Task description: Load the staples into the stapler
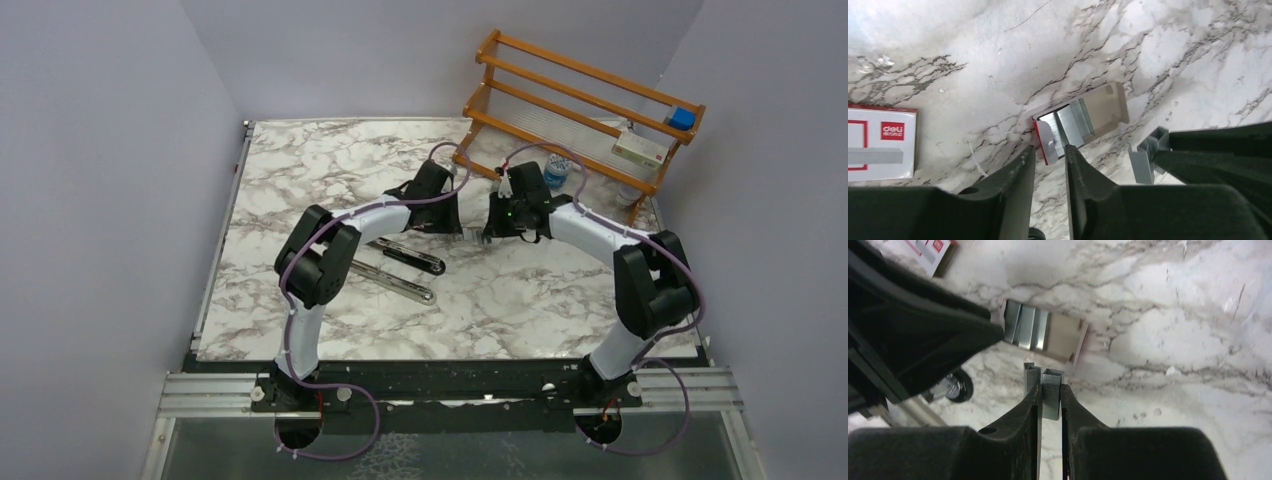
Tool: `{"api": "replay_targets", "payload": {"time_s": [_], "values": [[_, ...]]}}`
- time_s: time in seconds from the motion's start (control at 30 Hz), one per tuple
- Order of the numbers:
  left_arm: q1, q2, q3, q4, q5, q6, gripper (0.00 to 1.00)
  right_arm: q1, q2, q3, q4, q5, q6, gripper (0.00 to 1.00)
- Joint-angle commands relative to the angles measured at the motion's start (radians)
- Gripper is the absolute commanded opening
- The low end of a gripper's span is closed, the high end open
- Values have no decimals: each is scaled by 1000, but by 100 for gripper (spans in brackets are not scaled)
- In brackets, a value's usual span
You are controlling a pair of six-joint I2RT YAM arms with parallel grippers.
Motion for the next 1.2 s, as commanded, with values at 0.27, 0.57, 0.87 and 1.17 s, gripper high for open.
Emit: {"api": "replay_targets", "payload": {"time_s": [0.27, 0.57, 0.87, 1.17], "values": [[84, -166, 124, -81, -34, 64, 39, 25, -268, -186, -28, -46, 39, 18], [123, -186, 92, -99, -130, 119, 39, 25, -232, -180, -100, 85, 26, 65], [124, -207, 57, -92, -187, 163, 39, 25, -231, -203, -5, -24, 20, 56], [125, -203, 53, -88, -169, 164, 38, 65, -141, -182, 50, -11, 22, 49]]}}
